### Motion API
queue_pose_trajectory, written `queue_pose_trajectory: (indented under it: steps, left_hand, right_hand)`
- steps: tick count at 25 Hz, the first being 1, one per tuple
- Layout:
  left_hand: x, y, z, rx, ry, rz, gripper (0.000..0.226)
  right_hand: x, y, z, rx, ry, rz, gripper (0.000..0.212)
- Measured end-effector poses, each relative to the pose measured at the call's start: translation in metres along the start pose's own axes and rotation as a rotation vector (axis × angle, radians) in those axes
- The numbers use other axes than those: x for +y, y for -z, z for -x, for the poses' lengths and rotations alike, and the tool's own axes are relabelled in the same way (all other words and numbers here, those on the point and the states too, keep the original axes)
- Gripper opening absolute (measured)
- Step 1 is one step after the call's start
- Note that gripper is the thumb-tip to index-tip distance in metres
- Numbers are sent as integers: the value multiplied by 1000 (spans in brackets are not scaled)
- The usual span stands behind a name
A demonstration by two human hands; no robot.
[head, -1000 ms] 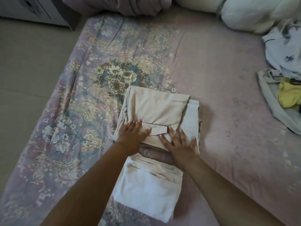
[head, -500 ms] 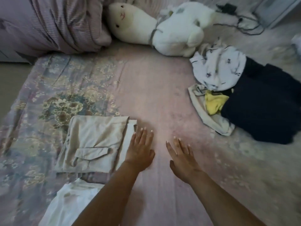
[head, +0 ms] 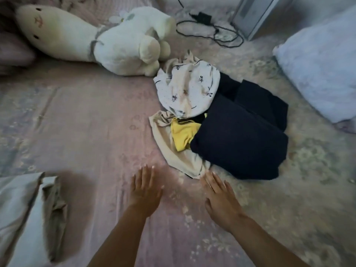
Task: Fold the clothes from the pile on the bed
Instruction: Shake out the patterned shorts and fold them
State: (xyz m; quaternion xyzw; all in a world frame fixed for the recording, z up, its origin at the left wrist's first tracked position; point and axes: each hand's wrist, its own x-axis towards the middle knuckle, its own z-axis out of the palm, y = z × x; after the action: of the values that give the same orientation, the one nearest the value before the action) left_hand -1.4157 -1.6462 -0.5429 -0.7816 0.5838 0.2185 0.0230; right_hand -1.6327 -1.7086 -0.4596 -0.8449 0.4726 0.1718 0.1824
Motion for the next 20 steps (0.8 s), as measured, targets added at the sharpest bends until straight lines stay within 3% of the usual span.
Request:
queue_pose_trajectory:
  steps: [3, 5, 10, 13, 20]
  left_hand:
    - [5, -13, -52, 126, 78, 42, 74]
    - [5, -18, -70, 207, 100, 77, 69]
    - [-2, -37, -81, 382, 103, 13, 65]
    - [-4, -39, -84, 451, 109, 17, 64]
    - [4, -38, -87, 634, 137, 5, 60]
  right_hand:
    - [42, -2, -35, 132, 53, 32, 71]
    - [62, 4, -64, 168, 68, 69, 60]
    - [71, 58, -174, 246, 134, 29, 55]
    - [56, 84, -230, 304, 89, -9, 54]
    - [68, 101, -282, 263, -70, 317, 58]
